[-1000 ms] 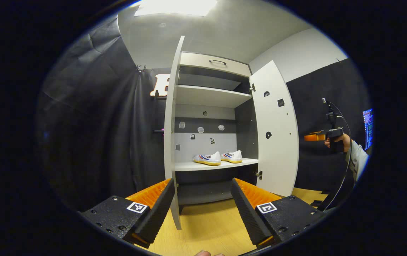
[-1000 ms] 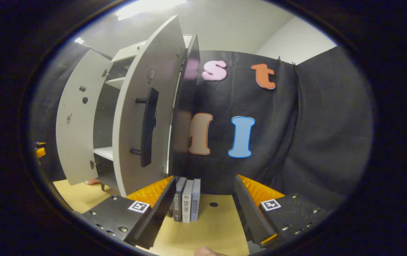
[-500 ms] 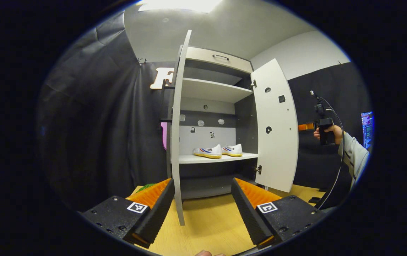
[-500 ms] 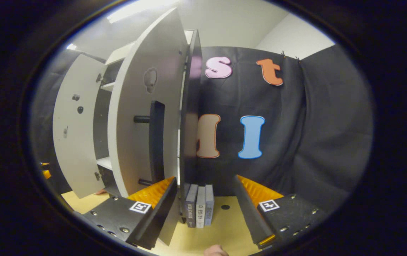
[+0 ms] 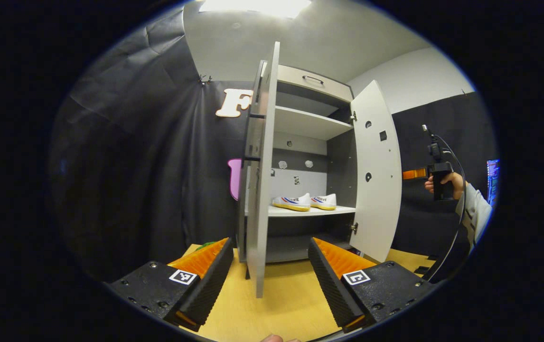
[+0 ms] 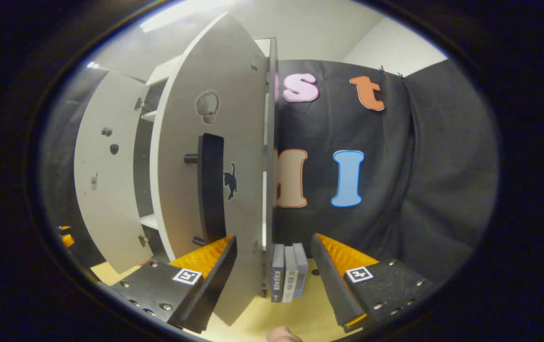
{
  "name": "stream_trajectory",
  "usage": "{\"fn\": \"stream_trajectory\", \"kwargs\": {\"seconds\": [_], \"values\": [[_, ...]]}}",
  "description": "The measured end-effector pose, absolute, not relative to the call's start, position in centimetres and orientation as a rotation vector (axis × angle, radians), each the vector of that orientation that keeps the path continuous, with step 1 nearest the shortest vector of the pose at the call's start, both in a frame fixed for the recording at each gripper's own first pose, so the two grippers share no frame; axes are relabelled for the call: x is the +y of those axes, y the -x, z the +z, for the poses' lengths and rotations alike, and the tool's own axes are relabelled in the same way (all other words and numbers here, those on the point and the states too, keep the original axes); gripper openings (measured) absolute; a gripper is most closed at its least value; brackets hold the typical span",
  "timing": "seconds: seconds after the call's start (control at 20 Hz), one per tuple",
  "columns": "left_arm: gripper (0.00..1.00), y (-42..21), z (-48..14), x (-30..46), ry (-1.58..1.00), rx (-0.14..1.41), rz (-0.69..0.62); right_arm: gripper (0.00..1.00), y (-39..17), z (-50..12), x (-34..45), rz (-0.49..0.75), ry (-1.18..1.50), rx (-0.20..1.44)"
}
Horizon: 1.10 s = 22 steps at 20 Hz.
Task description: Grab one shoe with the right hand and put it into the shoe cabinet, grab the other shoe with the left hand and put it into the shoe cabinet; then close the right door with the right hand and the left door with the left hand.
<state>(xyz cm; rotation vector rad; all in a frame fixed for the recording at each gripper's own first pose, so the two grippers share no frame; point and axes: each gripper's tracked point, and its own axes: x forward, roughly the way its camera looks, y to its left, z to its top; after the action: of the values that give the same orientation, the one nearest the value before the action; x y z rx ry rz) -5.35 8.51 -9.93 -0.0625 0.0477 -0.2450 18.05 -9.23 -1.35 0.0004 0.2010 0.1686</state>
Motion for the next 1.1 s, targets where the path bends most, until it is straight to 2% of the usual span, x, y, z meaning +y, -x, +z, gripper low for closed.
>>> {"fn": "stream_trajectory", "kwargs": {"seconds": [0.1,0.15,0.2,0.25,0.3,0.35,0.5,0.55,0.6,0.7,0.75,0.8,0.85,0.9,0.95,1.0,1.05,1.1], "values": [[0.96,5.4,-9.9,8.8,0.058,0.051,-0.242,0.92,-18.4,-2.2,-9.6,0.120,0.007,0.213],[0.95,5.6,-10.1,8.7,0.062,0.057,-0.251,0.95,-18.8,-2.5,-10.0,0.094,0.016,0.218],[0.96,5.8,-10.3,8.6,0.069,0.063,-0.261,0.92,-19.0,-2.8,-9.8,0.087,0.000,0.221],[0.99,5.9,-10.4,8.6,0.081,0.069,-0.265,0.95,-19.1,-2.8,-9.6,0.084,-0.023,0.228],[0.99,6.0,-10.6,8.7,0.084,0.075,-0.267,0.93,-19.4,-2.8,-9.3,0.083,-0.041,0.231],[0.96,5.8,-10.8,9.0,0.078,0.078,-0.256,0.93,-19.6,-2.6,-9.0,0.085,-0.047,0.230],[0.96,5.4,-11.0,9.9,0.060,0.090,-0.218,0.94,-19.9,-2.0,-8.1,0.080,-0.031,0.196],[0.93,5.4,-11.0,9.8,0.067,0.096,-0.217,0.93,-19.9,-2.0,-7.6,0.080,-0.031,0.193],[0.96,5.4,-11.1,9.7,0.074,0.101,-0.220,0.93,-20.0,-1.9,-7.0,0.081,-0.033,0.190],[0.96,5.4,-11.2,9.2,0.070,0.112,-0.229,0.94,-20.0,-1.9,-5.4,0.087,-0.025,0.184],[0.96,5.3,-11.1,9.2,0.063,0.112,-0.224,0.88,-19.9,-1.7,-4.2,0.105,-0.015,0.178],[0.96,5.2,-10.8,9.2,0.059,0.109,-0.220,0.88,-19.8,-1.7,-2.8,0.132,-0.011,0.174],[0.96,5.1,-10.6,9.2,0.060,0.108,-0.217,0.94,-19.7,-2.0,-1.6,0.152,-0.019,0.170],[0.96,5.0,-10.3,9.3,0.066,0.103,-0.209,0.89,-19.6,-2.1,-0.5,0.173,-0.032,0.169],[0.96,5.2,-10.0,9.3,0.072,0.103,-0.199,0.96,-19.4,-2.4,1.0,0.210,-0.050,0.176],[0.99,5.2,-10.1,9.4,0.071,0.106,-0.192,0.96,-19.3,-2.6,1.6,0.222,-0.060,0.181],[0.96,5.2,-10.1,9.5,0.068,0.109,-0.184,0.94,-19.3,-2.7,1.4,0.209,-0.060,0.180],[0.93,5.1,-10.1,9.6,0.066,0.110,-0.175,0.96,-19.3,-2.9,1.2,0.193,-0.057,0.178]]}}
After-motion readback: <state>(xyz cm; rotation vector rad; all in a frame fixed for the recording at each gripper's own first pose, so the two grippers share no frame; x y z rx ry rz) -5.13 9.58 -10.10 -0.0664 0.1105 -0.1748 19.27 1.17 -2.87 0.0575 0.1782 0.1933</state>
